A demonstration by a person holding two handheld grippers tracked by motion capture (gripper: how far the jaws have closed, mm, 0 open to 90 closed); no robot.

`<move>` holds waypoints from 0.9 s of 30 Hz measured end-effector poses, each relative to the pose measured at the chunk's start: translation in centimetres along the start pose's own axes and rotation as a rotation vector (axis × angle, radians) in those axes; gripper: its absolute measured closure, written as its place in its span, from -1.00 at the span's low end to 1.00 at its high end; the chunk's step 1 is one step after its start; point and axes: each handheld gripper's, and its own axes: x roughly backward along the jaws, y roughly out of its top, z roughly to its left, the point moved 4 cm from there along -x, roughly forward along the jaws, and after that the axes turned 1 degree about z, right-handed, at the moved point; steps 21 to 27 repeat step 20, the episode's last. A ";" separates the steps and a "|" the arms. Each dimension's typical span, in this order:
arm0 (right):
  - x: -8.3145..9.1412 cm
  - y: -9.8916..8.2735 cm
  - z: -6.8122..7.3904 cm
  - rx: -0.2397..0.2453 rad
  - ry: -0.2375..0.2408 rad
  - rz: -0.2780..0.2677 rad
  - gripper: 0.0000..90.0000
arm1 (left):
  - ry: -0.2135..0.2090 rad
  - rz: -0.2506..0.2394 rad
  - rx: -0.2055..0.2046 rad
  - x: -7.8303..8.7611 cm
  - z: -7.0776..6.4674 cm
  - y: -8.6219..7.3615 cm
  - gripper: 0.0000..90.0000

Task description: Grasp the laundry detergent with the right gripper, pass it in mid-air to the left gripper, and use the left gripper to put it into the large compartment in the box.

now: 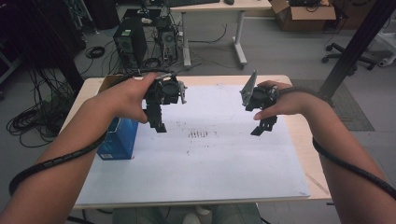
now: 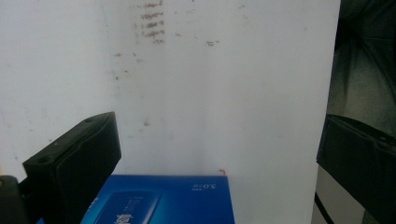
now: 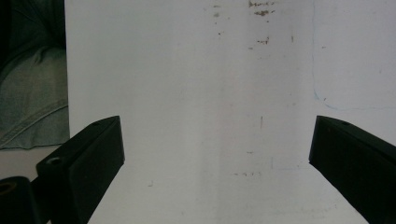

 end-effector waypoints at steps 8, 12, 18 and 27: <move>0.0 0.1 -0.1 0.004 0.003 0.001 -0.93 | -0.001 0.000 0.013 -0.1 0.3 -0.2 -1.00; 0.1 0.2 -0.1 0.006 0.002 0.001 -0.93 | -0.003 -0.002 0.009 -0.1 0.3 0.0 -1.00; 0.2 0.2 0.0 0.002 -0.005 -0.005 -0.93 | 0.011 -0.013 0.012 -0.1 0.3 0.0 -1.00; 0.2 0.2 0.0 -0.001 -0.010 -0.010 -0.93 | 0.015 -0.018 0.025 0.0 0.2 0.0 -1.00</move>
